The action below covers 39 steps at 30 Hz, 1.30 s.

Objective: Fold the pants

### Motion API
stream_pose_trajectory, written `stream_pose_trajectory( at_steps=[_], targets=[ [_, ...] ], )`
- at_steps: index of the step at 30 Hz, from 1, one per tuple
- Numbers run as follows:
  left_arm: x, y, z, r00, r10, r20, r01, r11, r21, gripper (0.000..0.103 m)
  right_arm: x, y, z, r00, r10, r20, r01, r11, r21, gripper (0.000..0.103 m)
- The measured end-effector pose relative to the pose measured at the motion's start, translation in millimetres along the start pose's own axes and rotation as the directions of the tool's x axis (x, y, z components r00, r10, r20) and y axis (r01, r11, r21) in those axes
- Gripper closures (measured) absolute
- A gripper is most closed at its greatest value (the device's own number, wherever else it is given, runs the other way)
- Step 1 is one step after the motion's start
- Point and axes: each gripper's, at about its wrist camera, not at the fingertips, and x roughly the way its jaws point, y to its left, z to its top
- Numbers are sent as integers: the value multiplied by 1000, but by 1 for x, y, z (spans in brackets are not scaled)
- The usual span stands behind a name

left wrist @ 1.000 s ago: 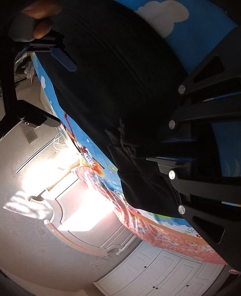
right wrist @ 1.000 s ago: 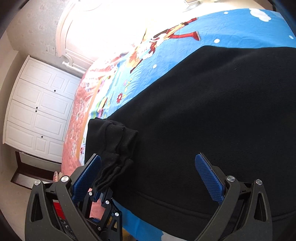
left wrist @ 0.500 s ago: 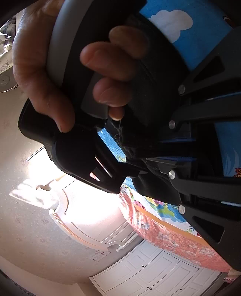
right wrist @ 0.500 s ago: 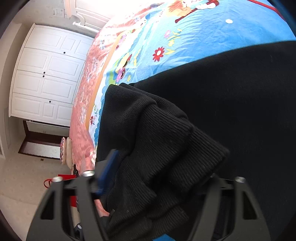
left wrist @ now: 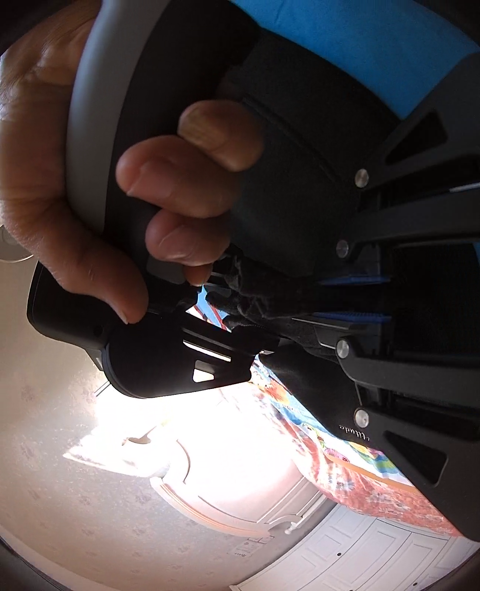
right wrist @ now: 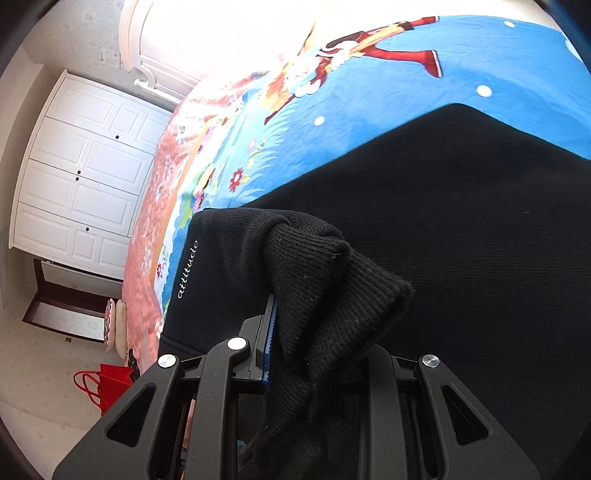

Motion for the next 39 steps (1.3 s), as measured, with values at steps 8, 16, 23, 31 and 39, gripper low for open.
stream_pose_trajectory(
  at_steps=[8, 16, 23, 31, 39],
  targets=[
    [11, 0, -2, 998, -56, -25, 54, 997, -56, 86, 0, 7, 2, 996, -75, 44, 78, 995, -68, 79],
    [-43, 76, -34, 980, -186, 75, 201, 905, -374, 53, -23, 22, -7, 941, -294, 165, 317, 939, -134, 51],
    [-96, 160, -162, 987, 43, -153, -132, 759, -638, 24, -61, 93, -59, 814, -360, 457, 491, 846, -209, 20],
    [-50, 158, -160, 980, -15, -200, -114, 777, -619, 29, 29, 103, -73, 781, -491, 385, 599, 764, -241, 27],
    [2, 179, -182, 941, -27, -337, -179, 806, -564, 26, 48, 91, -83, 686, -598, 415, 724, 619, -306, 26]
  ],
)
